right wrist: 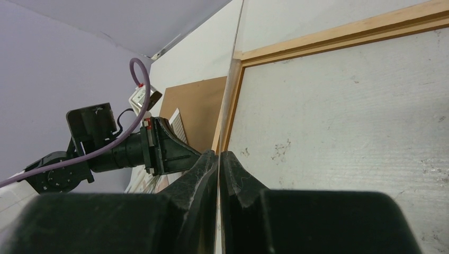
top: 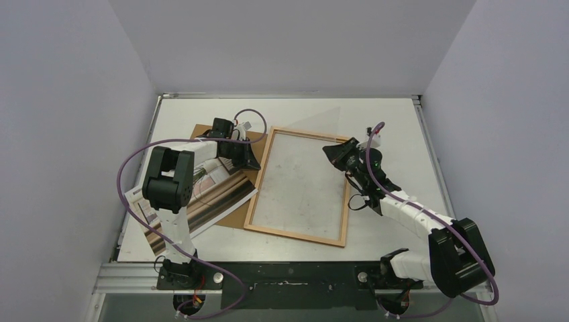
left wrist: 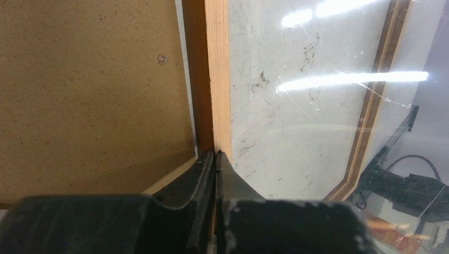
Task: Put the photo into the frame
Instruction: Place the photo frame item in the photo frame.
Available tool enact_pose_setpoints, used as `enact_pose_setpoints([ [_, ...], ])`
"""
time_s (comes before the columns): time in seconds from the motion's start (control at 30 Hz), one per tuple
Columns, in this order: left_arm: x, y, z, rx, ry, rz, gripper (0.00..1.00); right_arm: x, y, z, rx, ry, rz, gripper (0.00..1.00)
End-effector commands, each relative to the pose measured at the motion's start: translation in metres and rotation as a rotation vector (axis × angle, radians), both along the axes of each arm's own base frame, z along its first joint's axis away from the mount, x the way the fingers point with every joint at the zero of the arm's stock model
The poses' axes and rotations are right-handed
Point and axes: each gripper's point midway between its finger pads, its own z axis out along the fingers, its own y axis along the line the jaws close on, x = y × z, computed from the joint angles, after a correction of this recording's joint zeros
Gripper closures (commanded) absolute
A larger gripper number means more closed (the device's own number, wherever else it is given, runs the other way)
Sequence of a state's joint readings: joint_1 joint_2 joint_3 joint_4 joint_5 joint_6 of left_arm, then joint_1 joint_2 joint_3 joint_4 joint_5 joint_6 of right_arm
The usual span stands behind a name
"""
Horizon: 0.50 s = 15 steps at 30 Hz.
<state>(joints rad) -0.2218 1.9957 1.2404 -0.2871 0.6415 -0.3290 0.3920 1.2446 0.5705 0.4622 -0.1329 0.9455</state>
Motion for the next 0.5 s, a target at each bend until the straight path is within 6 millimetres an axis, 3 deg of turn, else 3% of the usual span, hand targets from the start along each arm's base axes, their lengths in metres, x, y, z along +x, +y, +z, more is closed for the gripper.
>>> enact_pose_setpoints([
  [0.0,-0.008,-0.004,-0.006,0.004,0.031,-0.031,1.0,0.002,0.006,0.037,-0.004,-0.119,0.001,0.94],
  [0.23,-0.009,-0.004,-0.006,0.006,0.032,-0.032,1.0,0.004,0.004,0.031,-0.03,-0.107,-0.013,0.94],
  [0.47,-0.008,-0.004,-0.005,0.006,0.033,-0.037,1.0,0.011,-0.006,0.011,-0.105,-0.068,-0.057,0.94],
])
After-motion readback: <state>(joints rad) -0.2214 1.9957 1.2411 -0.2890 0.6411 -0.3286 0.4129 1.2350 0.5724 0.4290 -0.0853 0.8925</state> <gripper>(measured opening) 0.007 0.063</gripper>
